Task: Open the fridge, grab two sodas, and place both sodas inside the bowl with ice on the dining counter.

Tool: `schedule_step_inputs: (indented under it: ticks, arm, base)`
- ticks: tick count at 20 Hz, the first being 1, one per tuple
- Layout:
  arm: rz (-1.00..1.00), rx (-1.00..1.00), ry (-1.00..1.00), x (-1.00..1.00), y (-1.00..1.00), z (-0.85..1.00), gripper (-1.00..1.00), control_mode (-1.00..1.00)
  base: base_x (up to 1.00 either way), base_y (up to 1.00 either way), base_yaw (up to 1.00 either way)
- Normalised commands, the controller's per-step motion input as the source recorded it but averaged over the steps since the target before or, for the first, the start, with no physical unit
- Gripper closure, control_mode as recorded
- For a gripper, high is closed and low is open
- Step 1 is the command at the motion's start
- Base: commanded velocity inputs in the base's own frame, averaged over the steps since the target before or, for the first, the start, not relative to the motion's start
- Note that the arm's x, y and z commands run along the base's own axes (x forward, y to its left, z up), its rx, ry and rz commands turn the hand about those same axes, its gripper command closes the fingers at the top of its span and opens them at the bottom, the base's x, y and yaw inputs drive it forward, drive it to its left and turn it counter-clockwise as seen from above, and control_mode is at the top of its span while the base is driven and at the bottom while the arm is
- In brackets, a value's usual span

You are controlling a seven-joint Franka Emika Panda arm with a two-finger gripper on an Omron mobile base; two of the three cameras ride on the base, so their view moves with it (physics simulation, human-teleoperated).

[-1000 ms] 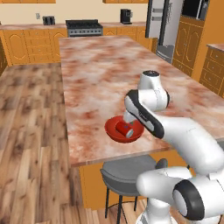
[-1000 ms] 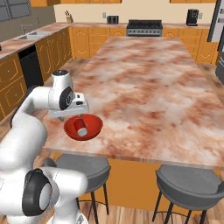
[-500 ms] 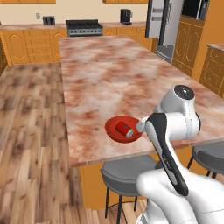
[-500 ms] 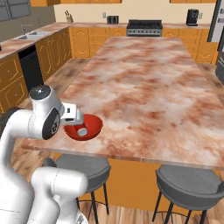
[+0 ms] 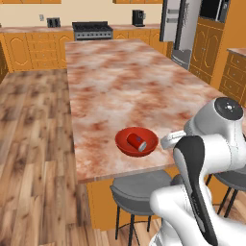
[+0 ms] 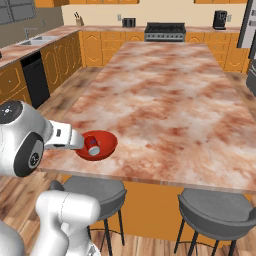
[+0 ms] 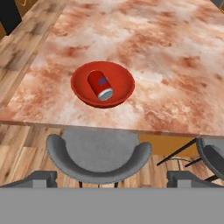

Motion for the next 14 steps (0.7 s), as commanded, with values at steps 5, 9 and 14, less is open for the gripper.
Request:
schedule_step_inputs:
  ticks: [5,9,14]
  arm:
    - [-0.01,0.0,-0.02,-0.17,0.02,-0.19,-1.0,-1.0]
    - [-0.02,0.0,-0.03,-0.38,0.03,-0.19,-1.0,1.0]
    - [0.0,0.0,0.0,0.0,0.0,0.0,-1.0,1.0]
  base:
    - [0.0,0.0,0.0]
    - [-0.5,-0.04,-0.06]
    - [-0.98,-0.58,-0.03]
